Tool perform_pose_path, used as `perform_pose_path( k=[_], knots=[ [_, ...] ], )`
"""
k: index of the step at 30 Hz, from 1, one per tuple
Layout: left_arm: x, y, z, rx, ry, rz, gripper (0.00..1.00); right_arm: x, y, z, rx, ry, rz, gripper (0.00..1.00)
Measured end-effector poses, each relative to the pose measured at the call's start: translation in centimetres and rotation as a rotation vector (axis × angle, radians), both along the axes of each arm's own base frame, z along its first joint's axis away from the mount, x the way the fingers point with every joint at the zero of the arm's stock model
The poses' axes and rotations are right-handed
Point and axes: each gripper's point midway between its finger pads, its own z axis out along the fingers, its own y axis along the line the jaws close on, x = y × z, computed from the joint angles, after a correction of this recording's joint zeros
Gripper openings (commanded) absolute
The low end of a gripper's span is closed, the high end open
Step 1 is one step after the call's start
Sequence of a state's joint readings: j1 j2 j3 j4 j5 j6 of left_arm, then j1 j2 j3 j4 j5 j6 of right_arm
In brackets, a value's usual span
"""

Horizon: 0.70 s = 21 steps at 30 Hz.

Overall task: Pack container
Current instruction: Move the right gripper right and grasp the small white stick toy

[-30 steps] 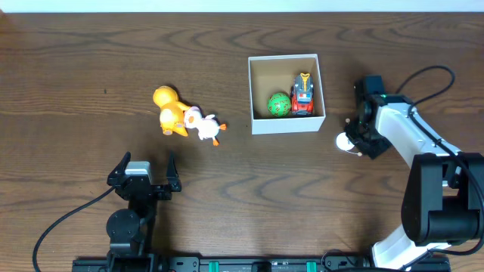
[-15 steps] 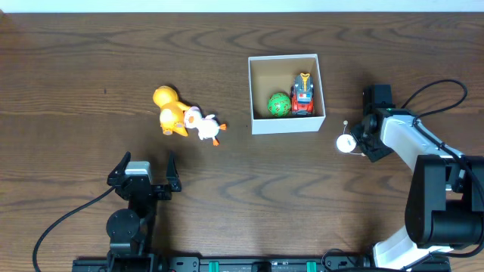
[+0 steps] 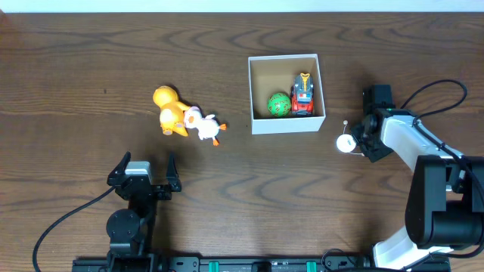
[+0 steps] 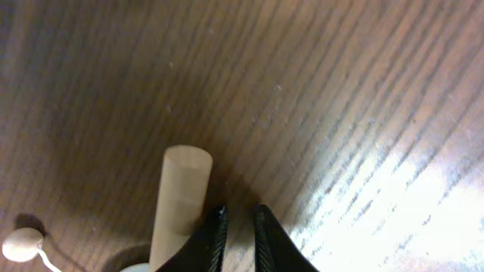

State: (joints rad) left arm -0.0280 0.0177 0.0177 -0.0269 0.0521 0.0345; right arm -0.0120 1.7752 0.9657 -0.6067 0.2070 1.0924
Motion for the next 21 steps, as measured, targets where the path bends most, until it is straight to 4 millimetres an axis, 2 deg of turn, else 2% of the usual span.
perform_pose_path(
  k=[5, 13, 16, 21],
  knots=[
    [0.0, 0.0, 0.0, 0.000, 0.000, 0.000, 0.98, -0.1, 0.2, 1.2, 0.012, -0.028, 0.005, 0.36],
    [0.0, 0.0, 0.0, 0.000, 0.000, 0.000, 0.98, 1.5, 0.3, 6.1, 0.010, -0.195, 0.016, 0.48],
    [0.0, 0.0, 0.0, 0.000, 0.000, 0.000, 0.98, 1.8, 0.2, 6.5, 0.009, -0.215, 0.016, 0.49],
    [0.0, 0.0, 0.0, 0.000, 0.000, 0.000, 0.98, 1.8, 0.2, 5.6, 0.013, -0.198, 0.001, 0.49]
  ],
)
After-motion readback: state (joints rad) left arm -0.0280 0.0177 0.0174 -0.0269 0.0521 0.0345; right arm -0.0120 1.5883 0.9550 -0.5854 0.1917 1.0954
